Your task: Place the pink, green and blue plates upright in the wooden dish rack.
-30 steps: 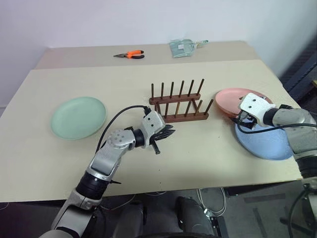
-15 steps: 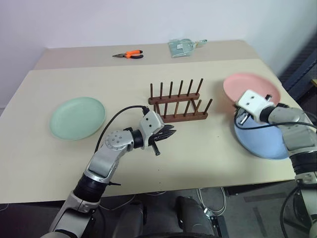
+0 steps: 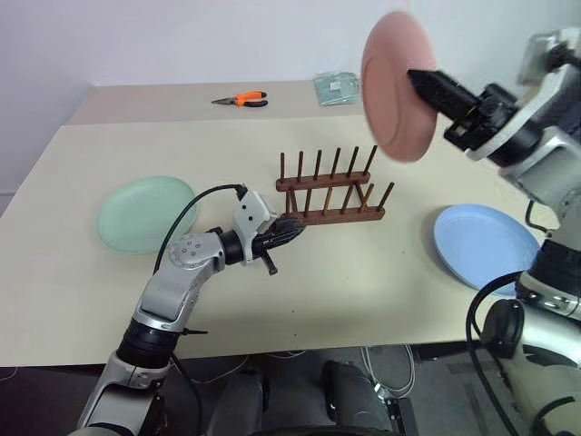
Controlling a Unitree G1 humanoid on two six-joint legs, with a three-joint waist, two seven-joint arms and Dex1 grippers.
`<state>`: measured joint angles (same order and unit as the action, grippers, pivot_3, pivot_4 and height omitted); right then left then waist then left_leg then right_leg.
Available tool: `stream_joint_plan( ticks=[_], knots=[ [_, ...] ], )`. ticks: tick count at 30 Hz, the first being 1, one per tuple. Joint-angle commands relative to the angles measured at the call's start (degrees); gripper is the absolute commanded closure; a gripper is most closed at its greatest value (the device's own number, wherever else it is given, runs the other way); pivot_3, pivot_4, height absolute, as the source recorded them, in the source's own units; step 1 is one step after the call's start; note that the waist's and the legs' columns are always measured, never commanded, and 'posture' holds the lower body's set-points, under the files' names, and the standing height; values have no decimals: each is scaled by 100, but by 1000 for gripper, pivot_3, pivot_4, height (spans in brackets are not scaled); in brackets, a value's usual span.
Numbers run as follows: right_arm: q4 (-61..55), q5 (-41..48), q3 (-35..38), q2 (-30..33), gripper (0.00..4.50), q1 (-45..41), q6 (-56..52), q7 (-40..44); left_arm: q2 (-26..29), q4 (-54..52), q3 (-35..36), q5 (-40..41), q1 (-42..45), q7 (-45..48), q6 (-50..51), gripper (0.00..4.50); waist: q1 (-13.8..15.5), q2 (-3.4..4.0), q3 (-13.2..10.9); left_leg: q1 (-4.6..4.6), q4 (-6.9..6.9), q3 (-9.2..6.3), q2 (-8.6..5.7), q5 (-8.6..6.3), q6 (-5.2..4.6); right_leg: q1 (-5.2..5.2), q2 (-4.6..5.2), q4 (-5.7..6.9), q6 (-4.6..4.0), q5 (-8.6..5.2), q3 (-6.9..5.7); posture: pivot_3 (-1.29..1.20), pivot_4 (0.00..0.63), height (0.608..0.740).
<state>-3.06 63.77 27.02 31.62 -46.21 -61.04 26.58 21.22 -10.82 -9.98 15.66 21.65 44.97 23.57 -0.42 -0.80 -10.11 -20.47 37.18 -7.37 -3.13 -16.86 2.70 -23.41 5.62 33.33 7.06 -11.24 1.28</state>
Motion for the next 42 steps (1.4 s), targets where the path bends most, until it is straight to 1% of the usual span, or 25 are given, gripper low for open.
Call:
stream_joint_plan(
  ticks=[1, 7, 13, 16, 18, 19, 21, 23, 25, 27, 29, 30, 32, 34, 36, 38, 40, 42],
  knots=[
    [106, 371, 220, -168, 4427, -183, -18, -510, 22, -303, 98, 145, -18, -4, 16, 3902, -20, 0, 0, 0, -3, 1, 0, 0, 0, -2, 0, 0, 1, 1, 0, 0, 150, 740],
    [552, 844, 340, -455, 4427, -212, -136, -1257, 35, -438, 52, 162, -128, -58, 63, 3902, -38, 3, 1, 6, -6, 7, 3, 0, 0, -3, -2, 6, 2, 1, 2, 0, 150, 740],
    [921, 710, 218, -510, 4427, -264, -2, -1553, 21, -437, 28, 164, -124, -70, 86, 3902, -36, 4, 1, 5, -4, 8, 2, 0, -1, -1, -2, 3, 2, 1, 3, 0, 150, 740],
    [1133, 482, 133, -466, 3416, -410, 208, -1465, -10, -440, 63, 325, -120, -30, 259, 3902, -43, 9, -2, 6, -5, 9, 3, 0, -1, -3, -2, 5, 2, 1, 4, 0, 150, 740],
    [1029, 216, -19, -393, 2448, -448, 398, -1308, -24, -443, 127, 407, -106, -66, 361, 3344, -50, 10, -2, 6, -7, 10, 3, 0, -1, -4, -3, 5, 2, 0, 3, 0, 150, 740],
    [893, -173, -256, -257, 1946, -410, 621, -1168, -40, -439, 192, 453, -90, -126, 409, 3008, -52, 10, -2, 5, -8, 10, 4, 0, -1, -5, -4, 5, 3, 0, 3, 0, 150, 740],
    [631, -1123, -799, 95, 954, -270, 1352, -722, -56, -465, 314, 461, -78, -271, 377, 2056, -51, 11, -3, 4, -7, 11, 4, 0, -1, -5, -4, 5, 4, 0, 3, 0, 150, 740],
    [485, -1954, -1183, 451, 936, -174, 2161, -303, -132, -470, 599, 446, -46, -654, 368, 1078, -37, 11, -3, 3, -5, 12, 3, 0, -1, -4, -4, 3, 6, -1, 3, 0, 150, 740],
    [435, -2463, -1286, 710, 936, -248, 2803, -18, -255, -446, 1100, 542, 28, -1163, 445, 48, -42, 10, -3, 3, -4, 12, 3, 0, 0, -3, -4, 2, 8, -1, 3, 0, 150, 740],
    [335, -2827, -1383, 998, 936, -383, 3300, 384, -397, -288, 1756, 433, 196, -2043, 483, 17, -41, 9, -4, 5, -5, 12, 3, 0, 0, -3, -4, 2, 9, -1, 3, 0, 150, 740],
    [104, -2936, -1557, 1251, 936, -398, 3498, 979, -429, -110, 2322, 181, 409, -2981, 637, 17, -50, 6, -5, 5, -5, 10, 4, 1, 0, -4, -4, 3, 10, -1, 3, 0, 150, 740],
    [-67, -2967, -1691, 1347, 679, -340, 3545, 1276, -360, -11, 2506, -32, 492, -3411, 799, 3, -66, 7, -5, 8, -7, 10, 6, 0, 1, -3, -5, 3, 11, -1, 2, 0, 150, 740],
    [-509, -2965, -2022, 1478, 30, -126, 3513, 1830, -260, 136, 2912, -461, 638, -4309, 1081, 0, -86, 5, -3, 15, -15, 11, 8, 0, 1, -3, -6, 3, 30, -13, 2, 0, 150, 740],
    [-863, -3097, -2365, 1432, 30, 62, 3537, 2075, -241, 179, 3367, -796, 803, -5205, 1461, 0, -85, -5, 2, 18, -14, 11, 9, 0, 1, -2, -6, 3, 34, -15, 2, 0, 150, 740],
    [-1217, -3215, -2774, 1265, 30, 296, 3532, 2232, -309, 109, 3957, -931, 1001, -6002, 1954, 0, -66, -22, -2, 13, -11, 8, 8, 1, 3, -2, -6, 4, 38, -12, 2, 0, 150, 740],
    [-1387, -3252, -2939, 1144, 30, 438, 3515, 2313, -388, 52, 4276, -924, 1118, -6379, 2285, 0, -35, -29, -3, 8, -8, 2, 6, 3, 7, -3, -6, 4, 39, -9, 1, 0, 150, 740],
    [-1532, -3328, -3192, 943, 30, 638, 3534, 2365, -631, -62, 4885, -749, 1292, -6797, 2858, 0, 18, -32, -4, 2, -3, -3, -1, 5, 11, -3, -2, 2, 26, 5, 0, 0, 150, 740],
    [-1600, -3410, -3342, 751, 30, 757, 3558, 2345, -822, -179, 5301, -636, 1356, -7000, 3403, 0, 78, -42, 1, 1, 0, -5, -4, 5, 13, 0, 0, -1, 28, 7, -1, 0, 150, 740]
  ],
)
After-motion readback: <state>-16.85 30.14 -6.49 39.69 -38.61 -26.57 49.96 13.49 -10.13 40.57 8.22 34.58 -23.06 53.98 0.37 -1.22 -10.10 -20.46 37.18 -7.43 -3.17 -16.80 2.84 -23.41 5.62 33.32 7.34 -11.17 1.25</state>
